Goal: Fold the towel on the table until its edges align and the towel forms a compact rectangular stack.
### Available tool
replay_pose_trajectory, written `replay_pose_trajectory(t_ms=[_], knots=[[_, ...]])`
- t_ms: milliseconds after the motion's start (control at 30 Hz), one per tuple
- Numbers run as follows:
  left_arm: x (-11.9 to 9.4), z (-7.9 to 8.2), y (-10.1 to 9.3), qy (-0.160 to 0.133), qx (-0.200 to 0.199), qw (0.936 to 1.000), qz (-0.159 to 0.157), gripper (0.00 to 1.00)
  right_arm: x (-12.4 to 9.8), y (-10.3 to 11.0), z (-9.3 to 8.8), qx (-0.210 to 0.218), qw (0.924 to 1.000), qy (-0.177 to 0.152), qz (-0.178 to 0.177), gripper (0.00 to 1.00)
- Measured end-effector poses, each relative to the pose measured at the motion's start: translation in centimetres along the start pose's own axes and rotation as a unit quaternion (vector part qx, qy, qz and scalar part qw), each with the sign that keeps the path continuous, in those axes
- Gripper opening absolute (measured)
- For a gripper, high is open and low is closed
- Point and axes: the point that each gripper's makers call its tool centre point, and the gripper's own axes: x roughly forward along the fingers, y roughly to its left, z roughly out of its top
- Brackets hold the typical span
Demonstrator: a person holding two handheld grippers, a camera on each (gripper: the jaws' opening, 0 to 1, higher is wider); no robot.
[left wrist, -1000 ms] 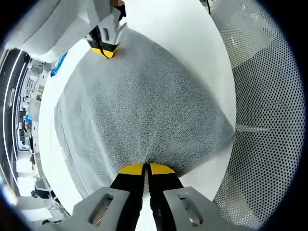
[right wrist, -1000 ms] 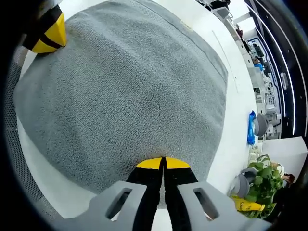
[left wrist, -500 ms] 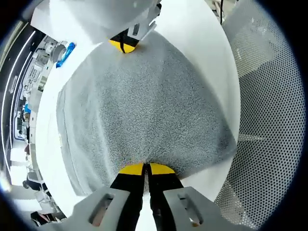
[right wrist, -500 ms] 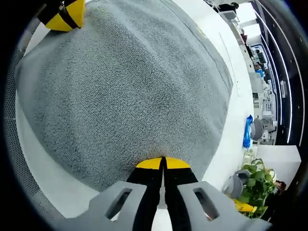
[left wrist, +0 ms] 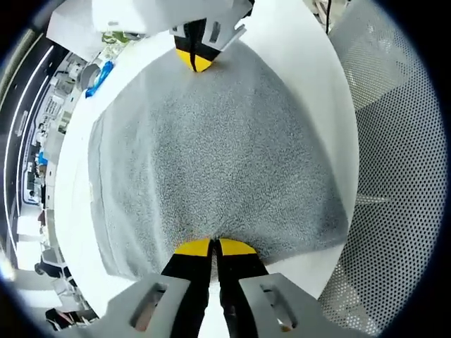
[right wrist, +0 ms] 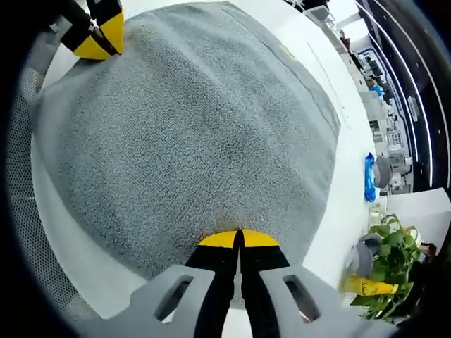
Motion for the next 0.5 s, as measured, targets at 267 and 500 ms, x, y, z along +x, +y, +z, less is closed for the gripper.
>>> replay_pose_trajectory(t_ms=[267,500], knots=[[0.07,-0.26,0.41,0.000,-0.010,0.9999,0.003,0.02,-0.39,0.44,-0.11,0.087,0.9952,-0.031,0.031,0.00],[0.16,-0.55,0.81,-0.005,-0.033,0.9994,0.001,0.02,-0.64,0.92,-0.18,0.125,0.9903,-0.046,0.042,0.00]])
